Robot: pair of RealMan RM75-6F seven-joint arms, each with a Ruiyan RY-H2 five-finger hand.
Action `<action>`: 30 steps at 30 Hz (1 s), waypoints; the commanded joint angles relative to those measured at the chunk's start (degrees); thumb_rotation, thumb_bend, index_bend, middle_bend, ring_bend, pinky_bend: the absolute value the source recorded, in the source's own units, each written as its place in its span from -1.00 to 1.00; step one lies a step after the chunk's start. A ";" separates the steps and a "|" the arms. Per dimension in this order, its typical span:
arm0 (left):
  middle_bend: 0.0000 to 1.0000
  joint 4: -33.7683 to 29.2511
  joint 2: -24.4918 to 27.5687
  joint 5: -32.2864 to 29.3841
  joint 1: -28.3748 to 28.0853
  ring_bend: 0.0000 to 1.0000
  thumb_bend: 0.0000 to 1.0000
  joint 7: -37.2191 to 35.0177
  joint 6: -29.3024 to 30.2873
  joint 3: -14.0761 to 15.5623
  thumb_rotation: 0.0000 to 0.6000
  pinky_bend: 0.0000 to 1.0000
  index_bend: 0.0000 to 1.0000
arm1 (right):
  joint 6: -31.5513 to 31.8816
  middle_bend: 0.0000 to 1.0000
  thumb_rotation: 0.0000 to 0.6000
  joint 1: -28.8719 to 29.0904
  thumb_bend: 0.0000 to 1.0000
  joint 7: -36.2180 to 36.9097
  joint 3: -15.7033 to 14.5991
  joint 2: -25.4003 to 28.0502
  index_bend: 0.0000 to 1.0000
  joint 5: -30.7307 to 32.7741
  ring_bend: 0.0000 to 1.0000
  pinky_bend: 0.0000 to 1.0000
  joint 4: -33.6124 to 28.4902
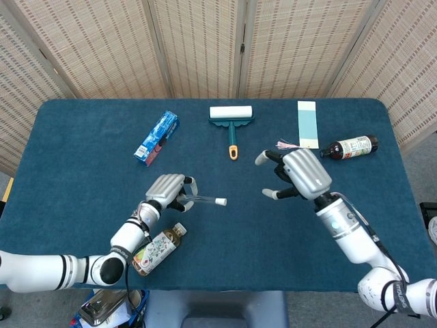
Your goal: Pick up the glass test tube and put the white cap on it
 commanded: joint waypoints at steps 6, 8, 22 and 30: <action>1.00 9.29 -10.91 -5.01 -3.78 1.00 -0.27 10.64 4.50 1.04 1.00 1.00 0.37 | 1.26 1.00 1.00 -3.11 -1.00 1.36 -1.72 1.91 -0.24 -0.54 1.00 1.00 1.12; 1.00 11.39 -12.97 -5.79 -4.22 1.00 -0.27 11.94 4.53 0.77 1.00 1.00 0.36 | 1.52 1.00 1.00 -3.59 -1.00 1.37 -1.99 1.90 -0.24 -0.65 1.00 1.00 1.48; 1.00 23.43 -22.63 -7.36 -5.33 1.00 -0.27 18.65 2.62 -1.18 1.00 1.00 0.31 | 2.44 1.00 1.00 -5.38 -1.00 1.85 -2.48 0.74 -0.24 -0.87 1.00 1.00 3.81; 1.00 25.69 -24.25 -7.35 -4.59 1.00 -0.27 20.64 1.56 -2.02 1.00 1.00 0.10 | 2.44 1.00 1.00 -5.81 -1.00 2.38 -2.16 0.16 -0.24 -0.35 1.00 1.00 4.82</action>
